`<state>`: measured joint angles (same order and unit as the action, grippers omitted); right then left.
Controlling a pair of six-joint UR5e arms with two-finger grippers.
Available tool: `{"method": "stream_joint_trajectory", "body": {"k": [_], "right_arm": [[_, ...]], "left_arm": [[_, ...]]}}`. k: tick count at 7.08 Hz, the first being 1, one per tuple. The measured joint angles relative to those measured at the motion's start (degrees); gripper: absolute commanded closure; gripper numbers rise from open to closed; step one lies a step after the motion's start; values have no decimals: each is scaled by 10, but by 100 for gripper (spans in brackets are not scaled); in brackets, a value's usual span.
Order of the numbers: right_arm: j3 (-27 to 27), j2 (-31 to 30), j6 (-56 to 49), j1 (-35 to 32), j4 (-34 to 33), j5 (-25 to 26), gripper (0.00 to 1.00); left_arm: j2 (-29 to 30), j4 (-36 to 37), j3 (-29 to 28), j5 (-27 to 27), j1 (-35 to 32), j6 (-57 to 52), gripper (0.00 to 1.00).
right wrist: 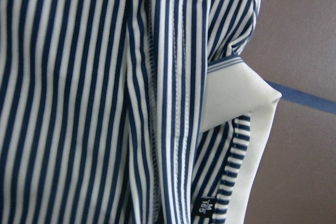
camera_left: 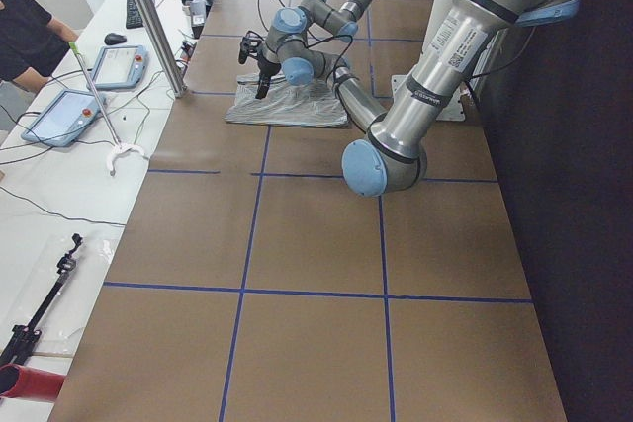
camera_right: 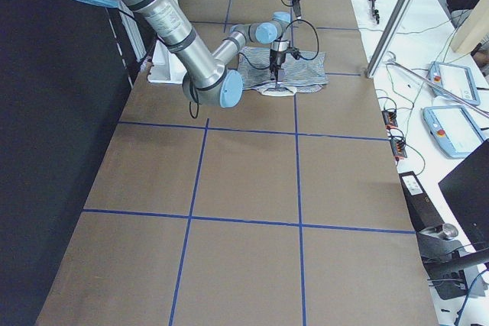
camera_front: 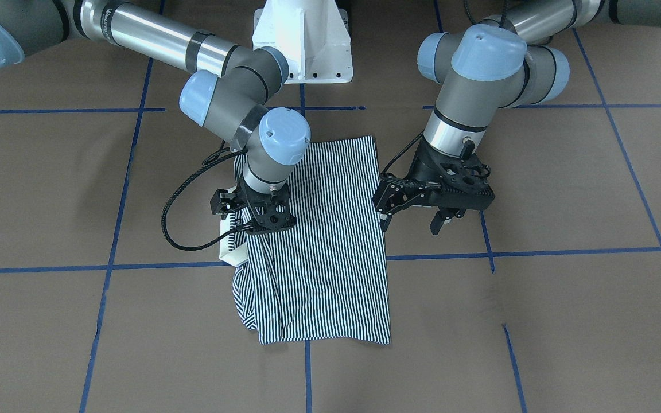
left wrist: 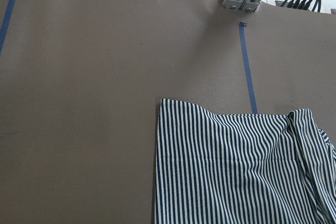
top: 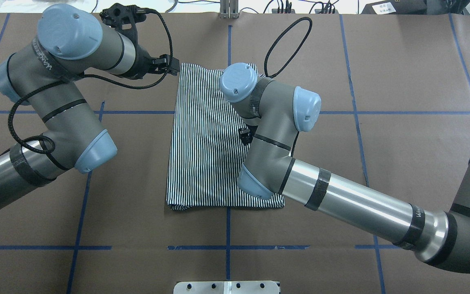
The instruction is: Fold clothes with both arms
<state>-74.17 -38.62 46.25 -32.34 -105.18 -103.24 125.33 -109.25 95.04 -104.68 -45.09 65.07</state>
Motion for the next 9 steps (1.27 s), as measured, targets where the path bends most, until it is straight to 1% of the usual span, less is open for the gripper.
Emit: {"method": "stream_joint_trajectory", "body": {"k": [3,6,7,8,9], "right_arm": [[3,-11,-12,-13,0,-1,0],[-20,-63,-101,-77,-3,-12,0],[-28,-72,-125,-92,-1,-19,0],[-30,-66,-134,-101,0,-28,0],[-24,-44,-133,-107,3,-33,0]], "left_arm": [[1,0,0,0,0,1,0],[0,0,2,1,1,10,0],[0,0,2,1,2,13,0],[0,0,3,1,2,14,0],[0,0,3,1,2,14,0]]}}
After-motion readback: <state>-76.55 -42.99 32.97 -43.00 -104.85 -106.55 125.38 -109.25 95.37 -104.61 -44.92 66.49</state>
